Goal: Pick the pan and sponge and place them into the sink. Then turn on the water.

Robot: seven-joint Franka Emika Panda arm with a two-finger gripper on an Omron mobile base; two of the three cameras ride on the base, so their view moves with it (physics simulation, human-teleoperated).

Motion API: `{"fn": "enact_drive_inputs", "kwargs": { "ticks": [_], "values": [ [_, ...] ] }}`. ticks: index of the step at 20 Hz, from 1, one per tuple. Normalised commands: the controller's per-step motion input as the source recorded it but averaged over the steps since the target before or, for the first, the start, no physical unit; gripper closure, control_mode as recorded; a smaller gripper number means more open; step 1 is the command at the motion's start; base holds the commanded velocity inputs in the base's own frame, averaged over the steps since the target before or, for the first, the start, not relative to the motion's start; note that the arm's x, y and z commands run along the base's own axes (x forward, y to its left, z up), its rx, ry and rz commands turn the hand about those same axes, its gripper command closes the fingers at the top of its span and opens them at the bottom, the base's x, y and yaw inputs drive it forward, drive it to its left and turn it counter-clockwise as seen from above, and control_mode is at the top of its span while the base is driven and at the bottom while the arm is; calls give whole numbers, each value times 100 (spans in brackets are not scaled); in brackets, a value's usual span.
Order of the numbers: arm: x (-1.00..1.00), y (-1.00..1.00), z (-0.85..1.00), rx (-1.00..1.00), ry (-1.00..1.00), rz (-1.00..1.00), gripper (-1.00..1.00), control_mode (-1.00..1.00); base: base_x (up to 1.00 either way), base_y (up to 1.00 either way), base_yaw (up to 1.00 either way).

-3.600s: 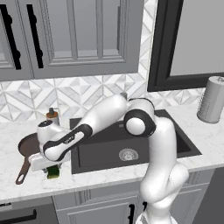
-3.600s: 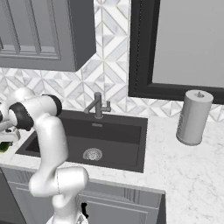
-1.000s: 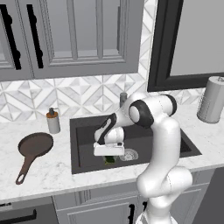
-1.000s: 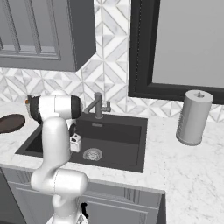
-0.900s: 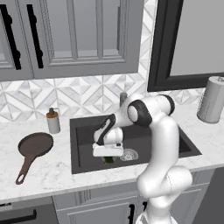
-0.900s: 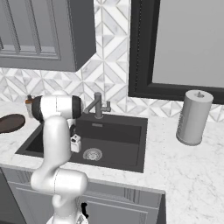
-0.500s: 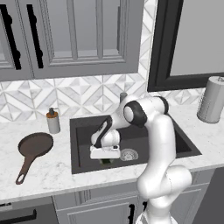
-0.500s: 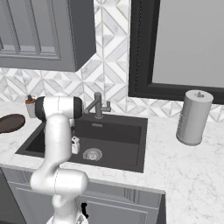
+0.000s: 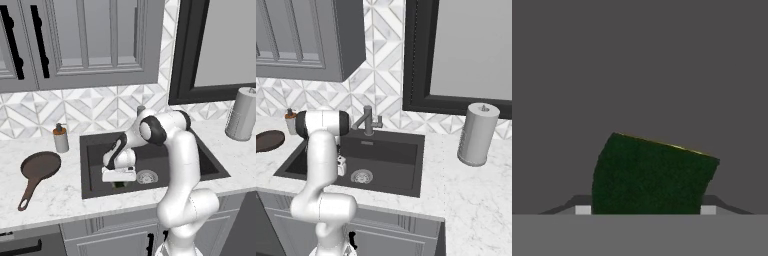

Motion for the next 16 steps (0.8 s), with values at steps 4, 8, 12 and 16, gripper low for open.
{"fn": "enact_drive_inputs", "kwargs": {
  "ticks": [4, 8, 12, 16],
  "values": [
    [0, 1, 6, 0, -6, -2, -100, -100, 0, 0, 0],
    [0, 0, 52, -1, -11, -8, -100, -100, 0, 0, 0],
    [-4, 2, 78, -2, -19, -10, -100, -100, 0, 0, 0],
    [-29, 17, 100, -2, -27, -11, -100, -100, 0, 0, 0]
  ]
}}
